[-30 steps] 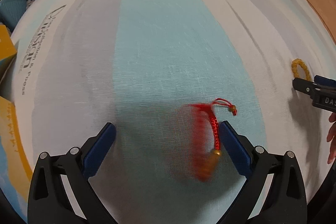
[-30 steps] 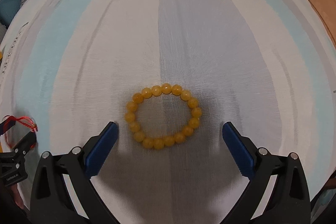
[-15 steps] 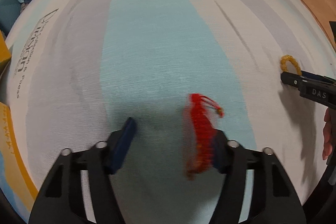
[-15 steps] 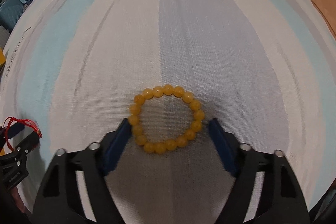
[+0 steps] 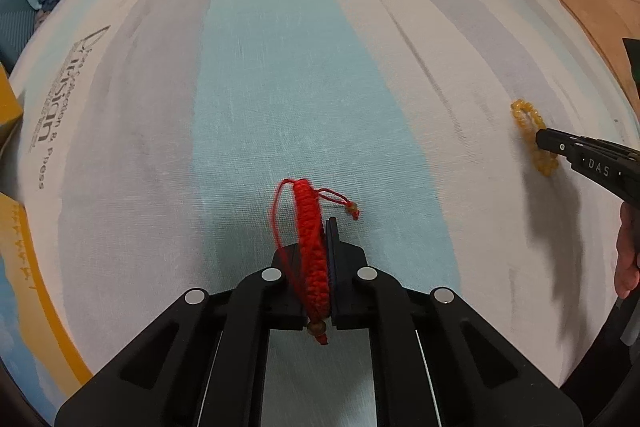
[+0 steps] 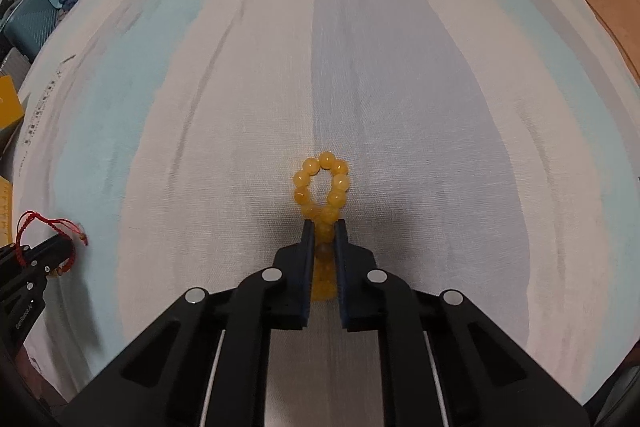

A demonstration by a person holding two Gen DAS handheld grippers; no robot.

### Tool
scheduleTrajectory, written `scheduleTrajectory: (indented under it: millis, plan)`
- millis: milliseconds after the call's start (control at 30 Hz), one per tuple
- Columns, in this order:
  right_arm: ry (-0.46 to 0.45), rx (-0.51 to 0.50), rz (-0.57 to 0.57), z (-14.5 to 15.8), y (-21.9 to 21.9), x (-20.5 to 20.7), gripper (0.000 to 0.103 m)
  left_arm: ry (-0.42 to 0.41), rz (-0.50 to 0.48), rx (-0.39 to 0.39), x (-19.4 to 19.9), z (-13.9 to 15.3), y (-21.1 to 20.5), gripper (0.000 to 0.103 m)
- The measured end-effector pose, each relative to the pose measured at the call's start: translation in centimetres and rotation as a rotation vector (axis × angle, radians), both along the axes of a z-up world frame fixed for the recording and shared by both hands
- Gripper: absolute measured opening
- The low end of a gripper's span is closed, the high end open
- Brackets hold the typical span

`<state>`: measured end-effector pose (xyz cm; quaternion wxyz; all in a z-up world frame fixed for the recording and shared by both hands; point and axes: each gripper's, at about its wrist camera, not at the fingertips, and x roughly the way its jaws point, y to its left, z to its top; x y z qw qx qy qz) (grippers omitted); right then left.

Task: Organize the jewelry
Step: 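Carry the red cord and yellow bead bracelets into the box and open both tools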

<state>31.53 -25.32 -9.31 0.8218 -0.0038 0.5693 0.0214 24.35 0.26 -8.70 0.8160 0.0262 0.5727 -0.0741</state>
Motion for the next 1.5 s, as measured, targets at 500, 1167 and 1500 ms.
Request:
scheduleTrajectory:
  millis: [500, 1167, 1500]
  plan:
    - [-0.054, 0.045, 0.01, 4.9, -0.5, -1.2, 0.009, -0.047, 0.001, -0.001, -0.8, 3.6, 0.4, 0.005]
    - [-0.127, 0.056, 0.064, 10.6, 3.4, -4.4, 0.009, -0.12, 0.014, 0.005, -4.3, 8.9, 2.6, 0.005]
    - [-0.203, 0.075, 0.162, 15.2, 10.9, -7.0, 0.009, -0.171, 0.082, 0.021, -7.4, 12.7, 8.6, 0.005]
